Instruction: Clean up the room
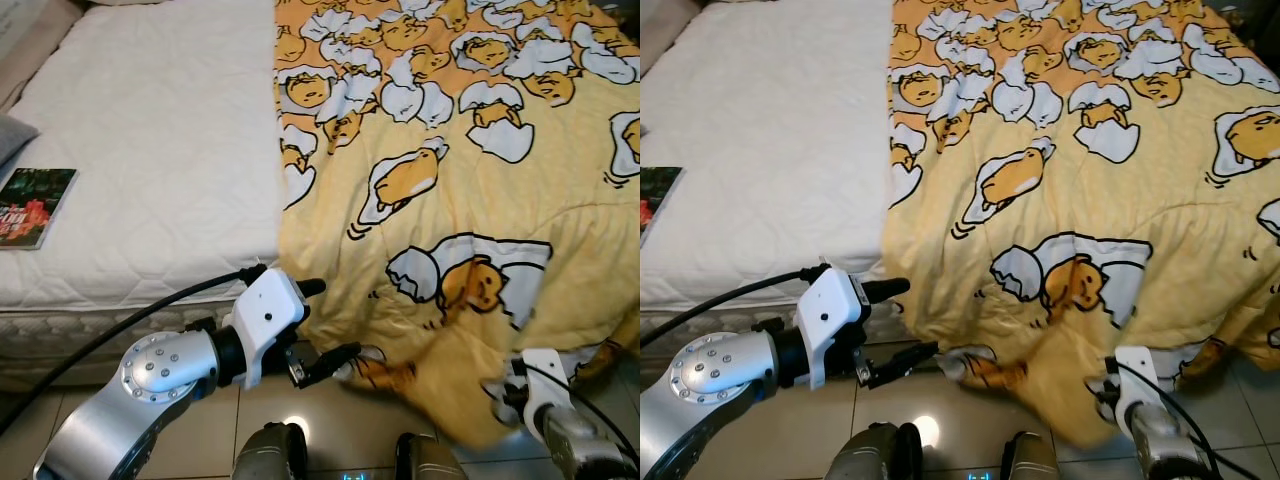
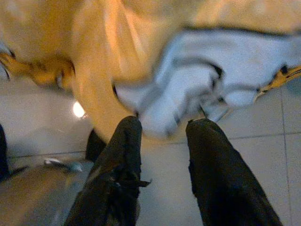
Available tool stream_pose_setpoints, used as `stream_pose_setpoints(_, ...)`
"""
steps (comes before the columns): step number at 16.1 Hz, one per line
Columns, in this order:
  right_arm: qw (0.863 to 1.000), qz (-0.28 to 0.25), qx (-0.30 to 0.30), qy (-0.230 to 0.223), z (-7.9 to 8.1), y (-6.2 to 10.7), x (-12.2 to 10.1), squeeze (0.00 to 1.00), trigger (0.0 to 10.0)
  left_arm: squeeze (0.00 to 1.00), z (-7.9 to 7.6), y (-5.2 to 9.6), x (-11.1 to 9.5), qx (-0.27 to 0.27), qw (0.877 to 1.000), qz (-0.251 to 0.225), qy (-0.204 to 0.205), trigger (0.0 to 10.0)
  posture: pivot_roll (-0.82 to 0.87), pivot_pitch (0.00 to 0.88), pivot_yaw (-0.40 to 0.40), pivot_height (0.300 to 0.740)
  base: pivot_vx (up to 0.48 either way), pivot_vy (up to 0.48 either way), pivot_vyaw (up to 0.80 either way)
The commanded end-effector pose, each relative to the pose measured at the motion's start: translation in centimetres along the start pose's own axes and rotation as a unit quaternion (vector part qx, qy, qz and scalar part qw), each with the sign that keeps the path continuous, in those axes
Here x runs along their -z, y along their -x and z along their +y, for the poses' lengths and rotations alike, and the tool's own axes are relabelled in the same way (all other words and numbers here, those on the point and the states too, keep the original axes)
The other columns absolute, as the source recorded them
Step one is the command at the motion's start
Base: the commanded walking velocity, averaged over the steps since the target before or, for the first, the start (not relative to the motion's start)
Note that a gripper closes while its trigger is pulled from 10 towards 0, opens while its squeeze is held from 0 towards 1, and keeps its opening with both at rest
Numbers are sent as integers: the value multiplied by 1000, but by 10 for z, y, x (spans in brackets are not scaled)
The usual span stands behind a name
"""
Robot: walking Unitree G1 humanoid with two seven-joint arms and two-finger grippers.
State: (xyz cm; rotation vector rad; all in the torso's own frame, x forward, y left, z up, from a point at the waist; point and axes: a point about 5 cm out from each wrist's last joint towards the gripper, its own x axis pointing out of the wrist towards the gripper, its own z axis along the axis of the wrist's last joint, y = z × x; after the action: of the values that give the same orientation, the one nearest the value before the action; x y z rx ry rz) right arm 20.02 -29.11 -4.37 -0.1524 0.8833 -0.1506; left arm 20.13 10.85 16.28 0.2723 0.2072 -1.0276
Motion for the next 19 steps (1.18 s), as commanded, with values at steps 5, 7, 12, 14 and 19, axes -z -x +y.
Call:
stream_pose_setpoints(5, 992, -120, -14, -27, 6, 12, -12, 1000, 10000, 0, 10, 5, 18, -76, 997, 14, 28, 10000, 47, 94, 92, 740, 0, 0, 0)
stream_pose_setpoints(7, 978, -203, -34, -35, 20, 24, -36, 1000, 10000, 0, 23, 6, 28, -161, 985, 12, 65, 10000, 25, 63, 93, 740, 0, 0, 0)
stream_pose_setpoints(12, 936, -334, -57, -95, 62, 76, -92, 0, 10000, 0, 37, 9, 43, -302, 948, -11, 97, 10000, -32, 0, 79, 740, 0, 0, -469)
stream_pose_setpoints(14, 923, -368, -59, -95, 71, 94, -107, 0, 10000, 0, 41, 7, 45, -317, 942, -20, 109, 10000, -54, 0, 72, 740, 0, 0, -781)
stream_pose_setpoints(19, 923, -368, -37, -106, 77, 115, -105, 0, 10000, 0, 50, -2, 40, -321, 942, -53, 85, 10000, -77, 0, 65, 740, 0, 0, -781)
